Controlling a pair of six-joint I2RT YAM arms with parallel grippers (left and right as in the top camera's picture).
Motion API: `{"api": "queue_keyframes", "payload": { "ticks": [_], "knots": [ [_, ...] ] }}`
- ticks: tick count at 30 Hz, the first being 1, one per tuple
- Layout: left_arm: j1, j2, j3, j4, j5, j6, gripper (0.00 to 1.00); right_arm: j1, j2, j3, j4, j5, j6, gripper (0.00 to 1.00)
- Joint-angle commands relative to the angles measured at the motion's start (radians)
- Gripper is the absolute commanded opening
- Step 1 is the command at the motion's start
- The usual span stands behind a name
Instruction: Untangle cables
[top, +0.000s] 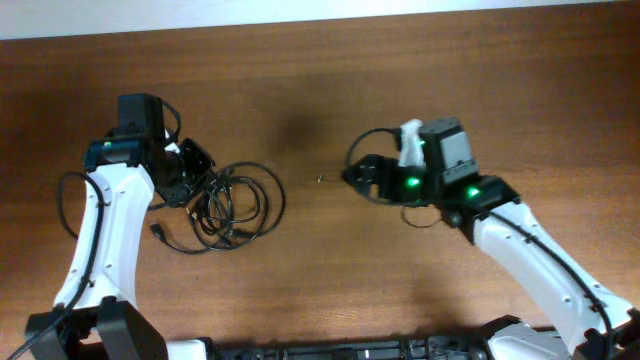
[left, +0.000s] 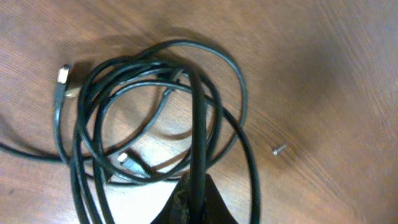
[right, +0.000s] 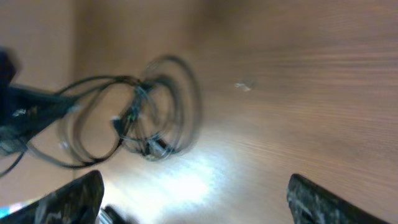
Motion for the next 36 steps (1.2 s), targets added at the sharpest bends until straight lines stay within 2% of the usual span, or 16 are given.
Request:
{"api": "queue_keyframes", "payload": {
  "ticks": [1,5,10,14,18,20,24,33,35,36],
  "knots": [
    [0.003,-0.065,0.002,0.028,0.111,0.198,0.00,0.134,0.055,0.011,0.151,0.039,0.061,0.93],
    [0.003,-0.101,0.002,0.023,0.111,0.234,0.00,0.250,0.223,0.011,0.408,0.053,0.269,0.93],
    [0.003,-0.106,0.002,0.035,0.111,0.274,0.00,0.313,0.438,0.011,0.830,-0.085,0.458,0.92],
    [0.003,-0.106,0.002,0.043,0.111,0.281,0.00,0.344,0.474,0.012,0.972,-0.079,0.541,0.92],
    [0.003,-0.106,0.002,0.064,0.114,0.261,0.00,0.410,0.480,0.012,1.009,0.040,0.568,0.89],
    [0.003,-0.106,0.002,0.064,0.114,0.215,0.00,0.458,0.494,0.012,1.016,0.140,0.618,0.88],
    [0.003,-0.106,0.002,0.066,0.124,0.209,0.00,0.505,0.518,0.027,1.064,0.243,0.638,0.89],
    [0.003,-0.106,0.002,0.071,0.218,0.206,0.00,0.570,0.701,0.253,1.071,0.185,0.638,0.88],
    [0.003,-0.106,0.002,0.072,0.219,0.193,0.00,0.585,0.735,0.282,1.070,0.167,0.637,0.83],
    [0.003,-0.106,0.002,0.077,0.220,0.183,0.00,0.592,0.755,0.291,1.071,0.163,0.637,0.61]
  ]
}}
